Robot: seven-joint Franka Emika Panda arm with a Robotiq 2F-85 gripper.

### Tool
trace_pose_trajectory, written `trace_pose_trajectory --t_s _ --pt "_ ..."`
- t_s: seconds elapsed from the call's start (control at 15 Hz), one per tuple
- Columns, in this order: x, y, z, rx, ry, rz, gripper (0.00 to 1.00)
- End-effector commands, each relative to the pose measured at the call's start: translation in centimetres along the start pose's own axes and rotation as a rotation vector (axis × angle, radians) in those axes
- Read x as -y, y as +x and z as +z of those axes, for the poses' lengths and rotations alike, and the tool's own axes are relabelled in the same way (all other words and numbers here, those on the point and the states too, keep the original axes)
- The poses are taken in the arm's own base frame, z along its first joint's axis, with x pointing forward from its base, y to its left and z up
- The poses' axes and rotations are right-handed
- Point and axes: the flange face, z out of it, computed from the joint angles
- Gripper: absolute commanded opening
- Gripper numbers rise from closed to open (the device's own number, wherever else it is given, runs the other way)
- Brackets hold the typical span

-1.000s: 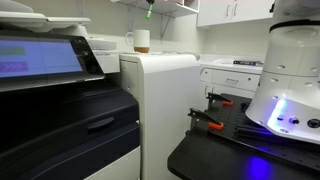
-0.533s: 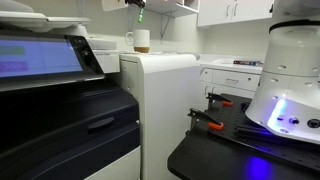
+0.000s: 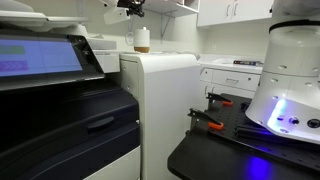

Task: Pick the marker and put it in the cup

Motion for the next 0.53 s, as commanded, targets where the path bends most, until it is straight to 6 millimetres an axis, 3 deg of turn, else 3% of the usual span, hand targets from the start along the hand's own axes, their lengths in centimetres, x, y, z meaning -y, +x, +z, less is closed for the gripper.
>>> trace_pose_trajectory --t_s 0.0,0.2,0.47 --pt "-0.8 -1.1 0.3 0.028 0.032 0.002 0.39" --pt "-1.9 -1.0 -0.4 0.137 0.104 0.037 0.59" --pt "-5.1 2.0 -0.6 0.320 0.156 0.121 0.88"
